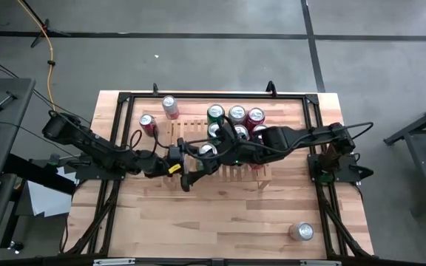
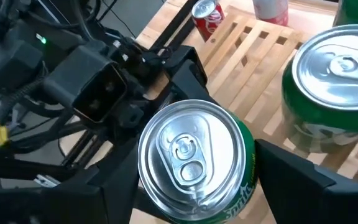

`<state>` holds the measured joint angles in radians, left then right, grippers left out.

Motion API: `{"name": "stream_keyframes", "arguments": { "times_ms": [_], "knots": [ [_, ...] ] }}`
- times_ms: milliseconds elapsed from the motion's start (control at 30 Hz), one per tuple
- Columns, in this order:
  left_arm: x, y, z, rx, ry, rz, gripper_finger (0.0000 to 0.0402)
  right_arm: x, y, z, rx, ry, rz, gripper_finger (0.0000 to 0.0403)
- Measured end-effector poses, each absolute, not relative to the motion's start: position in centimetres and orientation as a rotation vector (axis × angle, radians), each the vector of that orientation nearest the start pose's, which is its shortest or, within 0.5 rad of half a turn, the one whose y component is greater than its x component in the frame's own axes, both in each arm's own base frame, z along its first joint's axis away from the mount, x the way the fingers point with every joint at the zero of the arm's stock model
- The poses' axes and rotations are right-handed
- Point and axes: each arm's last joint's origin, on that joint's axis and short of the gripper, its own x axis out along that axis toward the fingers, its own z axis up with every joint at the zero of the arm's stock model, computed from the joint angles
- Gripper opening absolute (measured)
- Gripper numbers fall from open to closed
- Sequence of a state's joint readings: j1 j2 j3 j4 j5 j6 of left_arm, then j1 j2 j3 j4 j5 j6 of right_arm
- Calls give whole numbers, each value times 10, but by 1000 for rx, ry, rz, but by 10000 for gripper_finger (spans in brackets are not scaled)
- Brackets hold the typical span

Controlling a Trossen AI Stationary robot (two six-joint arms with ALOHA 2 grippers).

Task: Place canned beverage on shelf
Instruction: Put the green soda can on the shelf

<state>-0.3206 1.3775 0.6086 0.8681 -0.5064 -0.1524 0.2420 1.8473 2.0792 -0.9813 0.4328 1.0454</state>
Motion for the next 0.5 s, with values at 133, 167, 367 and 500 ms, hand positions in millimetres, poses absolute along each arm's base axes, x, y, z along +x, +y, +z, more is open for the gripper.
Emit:
{"name": "stream_keyframes", "arguments": {
  "times_ms": [133,167,367,500],
  "knots": [
    [269,-75,245,-191,-102,179,390,374,80,409,744,547,-530,266],
    [269,-74,246,-190,-102,178,391,372,80,410,740,551,-534,266],
    [264,-77,252,-197,-112,118,394,369,79,414,738,529,-540,266],
    [254,-78,263,-205,-127,100,395,368,79,414,721,537,-537,266]
  ]
}}
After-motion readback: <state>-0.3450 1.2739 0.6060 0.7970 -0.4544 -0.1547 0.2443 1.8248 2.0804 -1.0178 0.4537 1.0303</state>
